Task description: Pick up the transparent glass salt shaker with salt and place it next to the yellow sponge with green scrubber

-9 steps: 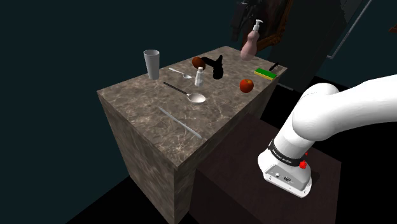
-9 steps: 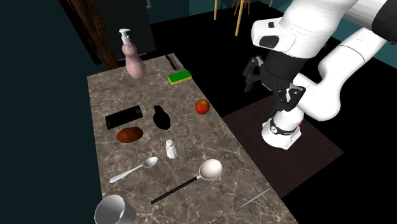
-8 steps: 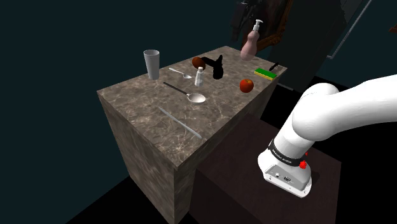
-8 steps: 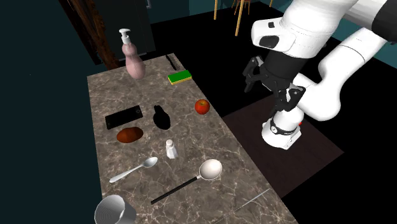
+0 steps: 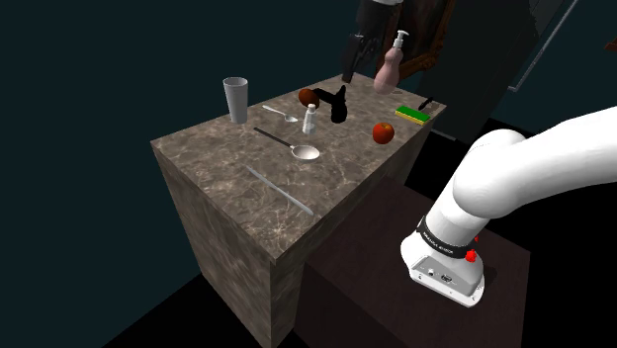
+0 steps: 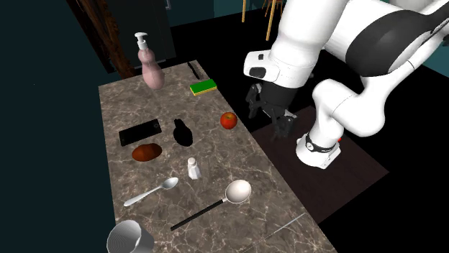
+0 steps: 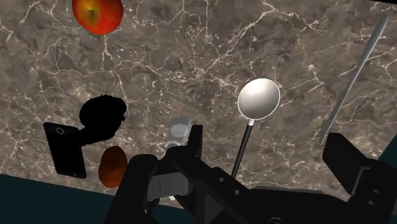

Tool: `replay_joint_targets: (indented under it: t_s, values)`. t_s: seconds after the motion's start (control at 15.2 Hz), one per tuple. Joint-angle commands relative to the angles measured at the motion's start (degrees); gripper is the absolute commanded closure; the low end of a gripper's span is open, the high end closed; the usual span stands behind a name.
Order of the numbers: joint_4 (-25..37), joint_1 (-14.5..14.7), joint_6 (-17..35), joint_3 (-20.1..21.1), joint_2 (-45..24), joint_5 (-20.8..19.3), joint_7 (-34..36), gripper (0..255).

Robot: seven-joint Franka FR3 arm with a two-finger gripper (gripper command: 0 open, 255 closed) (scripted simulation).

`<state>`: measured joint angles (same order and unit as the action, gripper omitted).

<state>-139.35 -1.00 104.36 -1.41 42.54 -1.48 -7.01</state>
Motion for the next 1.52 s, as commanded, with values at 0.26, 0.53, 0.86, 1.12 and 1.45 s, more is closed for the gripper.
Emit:
replay_joint_targets:
  t_s: [0.26,0.53,0.86,1.12,1.45]
  values:
    - [-2.08,-0.79,12.83,-4.85,-8.99,0.64,-3.97,0]
    - [-1.95,-0.66,20.77,-8.07,-16.19,2.38,-7.23,0]
    - [0.28,0.42,29.53,-12.20,-26.51,7.00,-12.78,0]
    - [3.77,1.55,34.96,-15.11,-35.56,13.57,-19.02,0]
    - [5.84,2.03,38.85,-15.80,-42.11,19.32,-23.74,0]
